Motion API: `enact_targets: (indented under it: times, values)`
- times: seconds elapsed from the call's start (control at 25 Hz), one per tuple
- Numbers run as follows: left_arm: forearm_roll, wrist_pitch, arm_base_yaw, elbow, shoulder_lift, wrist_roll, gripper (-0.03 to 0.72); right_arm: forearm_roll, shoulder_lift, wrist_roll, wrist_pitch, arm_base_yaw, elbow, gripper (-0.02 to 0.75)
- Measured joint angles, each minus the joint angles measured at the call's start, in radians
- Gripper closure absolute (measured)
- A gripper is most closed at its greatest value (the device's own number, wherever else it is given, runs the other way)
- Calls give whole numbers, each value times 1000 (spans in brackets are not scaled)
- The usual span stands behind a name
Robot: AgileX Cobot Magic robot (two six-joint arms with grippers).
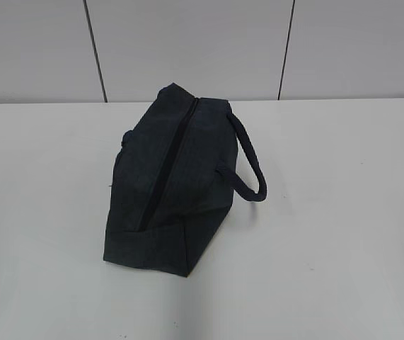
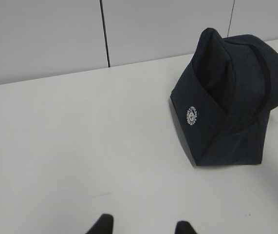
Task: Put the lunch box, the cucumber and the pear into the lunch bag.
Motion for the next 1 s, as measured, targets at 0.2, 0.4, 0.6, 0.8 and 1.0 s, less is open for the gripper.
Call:
enact_targets:
  times: [0.2,0.4,0.6,0.8,1.0]
  values:
    - [0,0,0,0,0,0,447,0,0,0,0,0,0,367]
    - [0,0,0,0,0,0,447,0,0,0,0,0,0,367]
    - [0,0,0,0,0,0,447,0,0,0,0,0,0,367]
    - [0,0,0,0,0,0,447,0,0,0,0,0,0,367]
    - [0,0,0,0,0,0,447,0,0,0,0,0,0,367]
